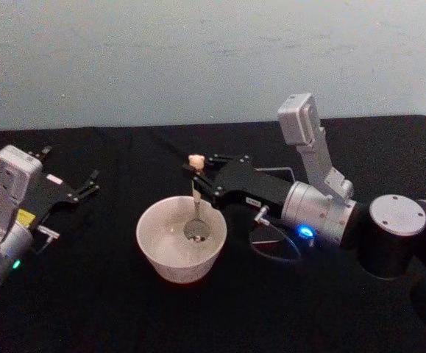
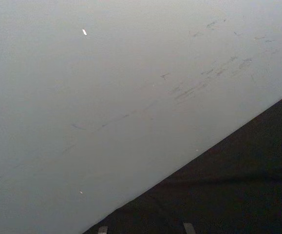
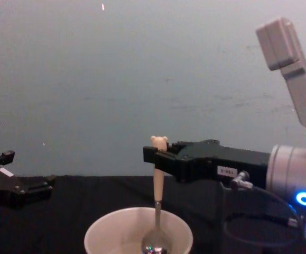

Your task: Pick up the stirring spoon with one hand, stir inside the cup, then place it back in its original position.

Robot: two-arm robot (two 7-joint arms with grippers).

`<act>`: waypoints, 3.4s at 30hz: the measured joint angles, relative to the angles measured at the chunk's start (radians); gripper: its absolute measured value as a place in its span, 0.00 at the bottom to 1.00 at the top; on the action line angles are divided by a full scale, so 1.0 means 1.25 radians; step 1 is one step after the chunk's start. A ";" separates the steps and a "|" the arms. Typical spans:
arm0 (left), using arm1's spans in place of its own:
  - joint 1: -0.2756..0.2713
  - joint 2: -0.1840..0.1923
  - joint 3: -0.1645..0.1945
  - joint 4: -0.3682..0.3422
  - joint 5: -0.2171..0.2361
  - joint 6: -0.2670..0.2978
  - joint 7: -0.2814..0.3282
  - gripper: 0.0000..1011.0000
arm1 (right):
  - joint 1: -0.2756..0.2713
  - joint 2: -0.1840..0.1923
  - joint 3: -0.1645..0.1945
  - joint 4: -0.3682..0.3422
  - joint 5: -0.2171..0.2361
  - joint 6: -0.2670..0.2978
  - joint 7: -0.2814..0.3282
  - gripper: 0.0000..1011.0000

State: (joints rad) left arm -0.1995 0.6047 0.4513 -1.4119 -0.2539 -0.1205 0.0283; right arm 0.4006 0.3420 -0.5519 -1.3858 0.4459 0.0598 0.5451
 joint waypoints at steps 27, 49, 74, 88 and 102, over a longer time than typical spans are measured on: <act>0.000 0.000 0.000 0.000 0.000 0.000 0.000 0.99 | 0.020 -0.036 -0.054 0.020 0.003 0.017 0.012 0.21; 0.000 0.000 0.000 0.000 0.000 0.000 0.000 0.99 | 0.022 -0.022 -0.010 0.021 0.003 0.019 -0.017 0.21; 0.000 0.000 0.000 0.000 0.000 0.000 0.000 0.99 | -0.022 0.014 -0.053 -0.047 0.022 0.035 0.023 0.21; 0.000 0.000 0.000 0.000 0.000 0.000 0.000 0.99 | 0.022 -0.035 -0.056 0.035 -0.008 0.009 -0.010 0.21; 0.000 0.000 0.000 0.000 0.000 0.000 0.000 0.99 | 0.014 -0.027 -0.017 0.023 -0.010 0.014 -0.026 0.21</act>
State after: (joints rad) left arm -0.1995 0.6047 0.4514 -1.4120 -0.2539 -0.1206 0.0283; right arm 0.4180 0.3088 -0.5733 -1.3567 0.4330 0.0775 0.5131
